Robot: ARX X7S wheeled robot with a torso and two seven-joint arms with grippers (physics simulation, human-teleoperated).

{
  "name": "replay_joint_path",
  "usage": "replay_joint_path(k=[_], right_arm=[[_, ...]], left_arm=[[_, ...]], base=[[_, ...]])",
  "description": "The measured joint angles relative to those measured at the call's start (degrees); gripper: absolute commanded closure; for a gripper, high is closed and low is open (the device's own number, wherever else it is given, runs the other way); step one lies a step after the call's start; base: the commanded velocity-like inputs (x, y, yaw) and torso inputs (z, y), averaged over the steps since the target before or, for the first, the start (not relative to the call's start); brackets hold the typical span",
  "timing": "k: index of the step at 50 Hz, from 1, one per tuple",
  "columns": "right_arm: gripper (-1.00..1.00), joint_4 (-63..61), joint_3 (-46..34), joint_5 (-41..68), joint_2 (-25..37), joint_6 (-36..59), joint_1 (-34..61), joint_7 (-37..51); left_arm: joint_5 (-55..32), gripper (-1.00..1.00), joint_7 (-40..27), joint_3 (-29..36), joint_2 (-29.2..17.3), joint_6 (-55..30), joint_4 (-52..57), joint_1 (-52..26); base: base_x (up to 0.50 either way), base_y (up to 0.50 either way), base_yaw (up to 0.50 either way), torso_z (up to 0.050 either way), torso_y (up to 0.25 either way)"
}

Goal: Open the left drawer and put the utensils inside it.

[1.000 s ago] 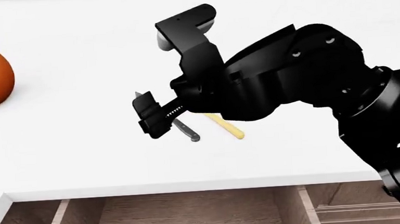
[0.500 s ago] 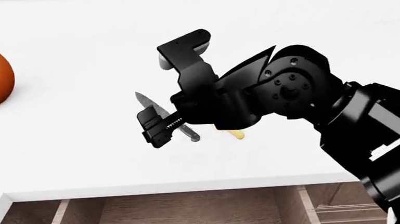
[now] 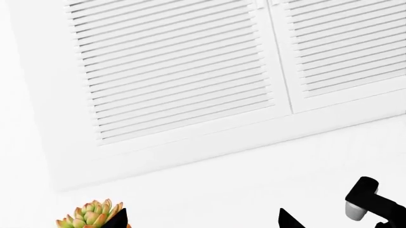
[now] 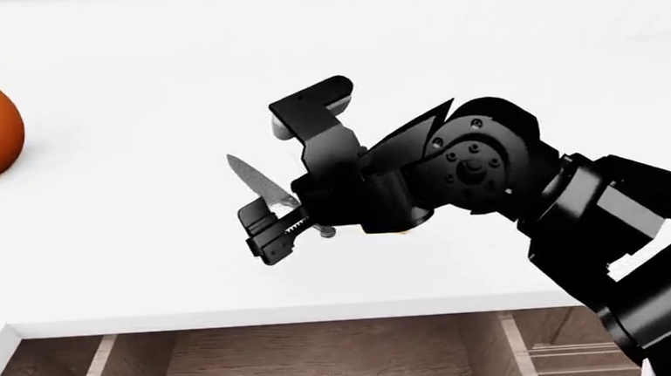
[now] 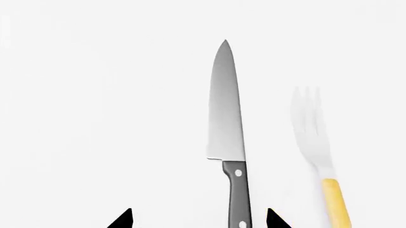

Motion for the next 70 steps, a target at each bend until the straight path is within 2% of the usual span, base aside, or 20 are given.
replay_joint_path(k=[66,67,70], right_arm=[[-1.00,4.5,0.7,3.1,0.7,0.5,-2.8,-0.1],[1.00,4.5,0.7,3.1,0.7,0.5,-2.8,-0.2],[1.00,4.7,0.5,2.1,0.9,0.7,-2.7,0.2]], left_arm=[[0.3,-1.00,0.2,-0.9,0.1,-0.1,0.1,1.0],[0.2,-1.00,0.2,-0.9,0.1,-0.1,0.1,1.0],[0.2,-1.00,0.2,-1.0,0.1,-0.1,0.0,1.1]], base=[[0.00,0.00,0.00,0.000,0.000],[0.00,0.00,0.00,0.000,0.000],[0.00,0.00,0.00,0.000,0.000]])
